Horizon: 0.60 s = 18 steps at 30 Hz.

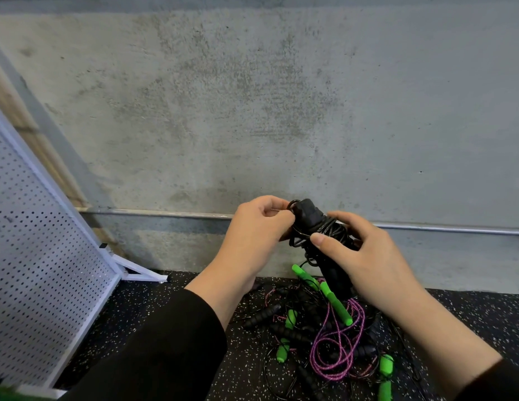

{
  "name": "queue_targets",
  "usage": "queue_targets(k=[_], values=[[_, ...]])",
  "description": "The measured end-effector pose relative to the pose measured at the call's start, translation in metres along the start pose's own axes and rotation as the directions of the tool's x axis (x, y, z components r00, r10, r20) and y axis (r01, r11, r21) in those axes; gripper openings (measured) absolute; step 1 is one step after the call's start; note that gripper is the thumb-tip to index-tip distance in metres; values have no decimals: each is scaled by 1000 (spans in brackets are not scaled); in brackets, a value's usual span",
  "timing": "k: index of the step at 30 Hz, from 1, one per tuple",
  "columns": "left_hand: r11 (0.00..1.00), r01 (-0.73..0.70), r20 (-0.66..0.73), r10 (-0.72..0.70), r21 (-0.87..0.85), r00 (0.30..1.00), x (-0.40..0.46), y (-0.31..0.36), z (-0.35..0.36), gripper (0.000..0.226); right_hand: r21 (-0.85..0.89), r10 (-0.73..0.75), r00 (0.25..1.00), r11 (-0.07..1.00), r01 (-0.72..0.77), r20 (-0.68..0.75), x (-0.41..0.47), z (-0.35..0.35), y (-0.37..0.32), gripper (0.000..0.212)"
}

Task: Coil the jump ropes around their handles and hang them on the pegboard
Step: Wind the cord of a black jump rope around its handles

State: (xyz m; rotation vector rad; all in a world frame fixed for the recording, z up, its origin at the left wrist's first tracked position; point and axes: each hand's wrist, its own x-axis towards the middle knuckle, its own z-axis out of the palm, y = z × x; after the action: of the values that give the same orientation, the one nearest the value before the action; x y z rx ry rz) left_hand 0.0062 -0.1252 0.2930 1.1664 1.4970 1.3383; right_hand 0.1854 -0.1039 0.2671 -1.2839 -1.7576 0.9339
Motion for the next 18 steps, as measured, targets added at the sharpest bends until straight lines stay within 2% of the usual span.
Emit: queue_targets(k=[3,6,10,13,16,18], values=[[999,20,9,-20,-39,1000,1,0,-3,9,10,9,1000,1000,-9,23,0,-1,-2,34],[982,77,48,-70,-174,996,0,-2,-4,11,34,22,999,999,-23,28,1,1,-4,26],[969,92,82,-75,-230,994,0,-3,-6,15,75,31,999,997,-32,16,2,4,-6,22],[993,-9,1,9,-116,1000,-3,-3,-2,7,94,28,1000,995,-27,-10,3,6,-6,28],[994,-103,-127,106,30,986,-4,-5,4,12,63,34,999,997,-32,-34,4,9,-3,34],[994,-94,-136,101,59,985,-5,-5,4,20,23,38,998,999,-37,-48,4,11,0,41]])
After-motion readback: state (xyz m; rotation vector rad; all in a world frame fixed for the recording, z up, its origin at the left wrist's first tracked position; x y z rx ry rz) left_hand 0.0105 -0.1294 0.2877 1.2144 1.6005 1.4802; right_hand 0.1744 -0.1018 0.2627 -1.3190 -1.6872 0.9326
